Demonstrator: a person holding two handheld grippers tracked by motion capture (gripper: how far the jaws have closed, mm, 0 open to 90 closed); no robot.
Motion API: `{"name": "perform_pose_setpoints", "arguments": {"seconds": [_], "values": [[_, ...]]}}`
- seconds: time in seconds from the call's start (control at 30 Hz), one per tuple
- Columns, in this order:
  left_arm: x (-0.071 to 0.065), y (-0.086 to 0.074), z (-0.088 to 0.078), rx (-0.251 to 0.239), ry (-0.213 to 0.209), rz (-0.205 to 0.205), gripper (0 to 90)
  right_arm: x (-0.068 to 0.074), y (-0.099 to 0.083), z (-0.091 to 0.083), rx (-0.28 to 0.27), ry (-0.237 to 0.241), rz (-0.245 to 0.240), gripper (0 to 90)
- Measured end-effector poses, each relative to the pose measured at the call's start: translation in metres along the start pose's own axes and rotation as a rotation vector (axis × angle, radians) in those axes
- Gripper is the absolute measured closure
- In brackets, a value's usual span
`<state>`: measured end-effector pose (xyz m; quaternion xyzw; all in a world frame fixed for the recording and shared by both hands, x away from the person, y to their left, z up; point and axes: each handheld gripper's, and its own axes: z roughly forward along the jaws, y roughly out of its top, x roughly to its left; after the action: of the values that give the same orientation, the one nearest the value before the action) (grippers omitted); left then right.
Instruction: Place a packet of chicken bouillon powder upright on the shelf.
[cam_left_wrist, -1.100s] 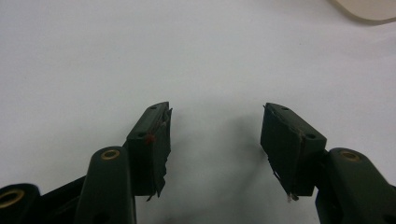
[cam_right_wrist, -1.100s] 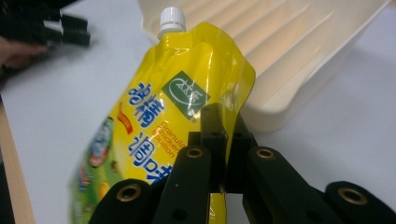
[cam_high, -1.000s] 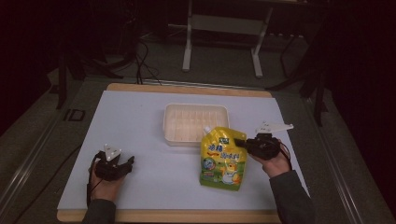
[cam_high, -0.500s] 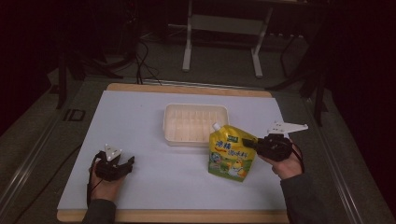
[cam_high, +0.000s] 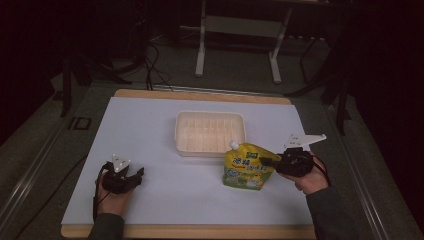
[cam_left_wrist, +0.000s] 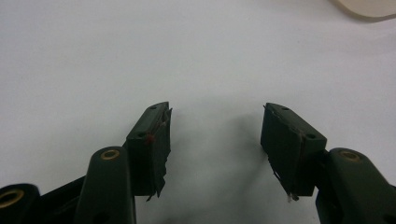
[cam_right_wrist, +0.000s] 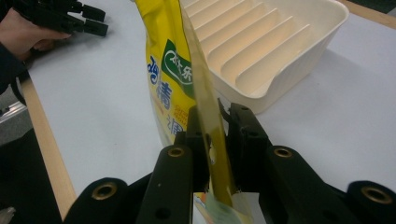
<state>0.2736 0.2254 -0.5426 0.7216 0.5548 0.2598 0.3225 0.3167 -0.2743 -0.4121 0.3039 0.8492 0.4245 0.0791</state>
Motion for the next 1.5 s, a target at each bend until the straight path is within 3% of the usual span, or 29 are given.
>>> {"name": "perform_pose_setpoints", "arguments": {"seconds": [0.2, 0.37, 0.4, 0.5, 0.53, 0.7, 0.97, 1.07, 1.5], "values": [[0.000, 0.000, 0.000, 0.000, 0.000, 0.001, 42.2, 0.002, 0.003, 0.002, 0.033, -0.021, -0.005, 88.5], [0.000, 0.000, 0.000, 0.000, -0.001, -0.001, 42.2, 0.004, 0.004, 0.001, 0.051, -0.010, 0.055, 89.8], [0.000, 0.000, 0.000, 0.001, -0.002, 0.000, 42.2, 0.004, 0.003, -0.002, 0.042, 0.028, 0.093, 89.9], [0.000, 0.000, 0.000, 0.001, 0.000, 0.001, 42.2, 0.005, 0.003, -0.004, 0.044, 0.039, 0.119, 90.0], [0.000, 0.000, 0.000, 0.001, 0.001, 0.002, 42.2, 0.005, 0.002, -0.005, 0.041, 0.074, 0.146, 90.0], [0.000, 0.000, 0.000, 0.001, 0.001, 0.002, 42.2, 0.006, 0.001, -0.007, 0.031, 0.129, 0.185, 90.0], [0.000, 0.000, 0.000, 0.000, 0.001, 0.000, 42.2, 0.006, -0.005, -0.002, -0.059, 0.256, 0.270, 90.0], [0.000, 0.000, 0.000, 0.000, 0.002, 0.001, 42.2, 0.008, -0.004, -0.002, -0.089, 0.259, 0.274, 90.0], [0.000, 0.000, 0.000, -0.002, 0.001, -0.002, 42.2, 0.014, 0.004, -0.011, -0.194, 0.187, 0.269, 90.0]]}}
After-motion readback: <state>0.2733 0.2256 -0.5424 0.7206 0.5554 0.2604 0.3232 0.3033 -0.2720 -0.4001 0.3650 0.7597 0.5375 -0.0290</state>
